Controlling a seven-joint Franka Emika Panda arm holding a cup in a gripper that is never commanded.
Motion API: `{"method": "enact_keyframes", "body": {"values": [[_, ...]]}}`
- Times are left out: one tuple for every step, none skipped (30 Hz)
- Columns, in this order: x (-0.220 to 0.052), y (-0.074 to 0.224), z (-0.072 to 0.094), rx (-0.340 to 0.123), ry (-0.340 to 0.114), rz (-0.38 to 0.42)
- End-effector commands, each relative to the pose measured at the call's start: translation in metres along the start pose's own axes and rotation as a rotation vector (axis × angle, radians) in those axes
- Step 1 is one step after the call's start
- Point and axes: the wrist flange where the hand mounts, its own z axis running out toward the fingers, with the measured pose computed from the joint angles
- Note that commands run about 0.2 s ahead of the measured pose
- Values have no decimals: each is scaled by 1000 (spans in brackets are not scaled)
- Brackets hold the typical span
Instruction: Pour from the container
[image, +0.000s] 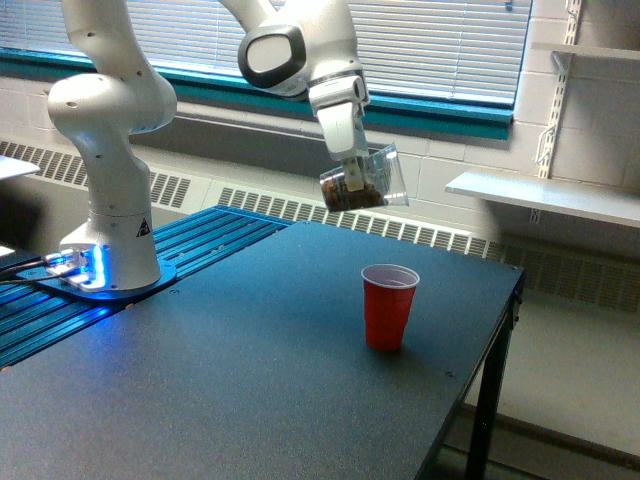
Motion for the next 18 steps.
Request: {"method": "enact_keyframes", "body": {"values": [[-6,0,6,-28,-9,10],[-7,0,8,-32,-11,6],[-9,0,10,-38,-14,4],[-10,0,11,-41,-15,4],[-11,0,12,-47,-18,1],[-12,1,14,-52,-22,-4],[-13,1,16,-58,-27,-8],[-14,1,17,-63,-29,-10],[-15,1,18,-71,-31,-12],[-16,1,19,-77,-35,-15],[-17,1,21,-84,-38,-19],[-18,1,21,-90,-39,-22],[-19,1,22,-97,-41,-25],[-20,1,23,-103,-42,-28],[-21,1,25,-110,-47,-31],[-21,0,26,-114,-49,-31],[-22,0,26,-121,-49,-31],[-23,-1,27,-127,-51,-34]]}}
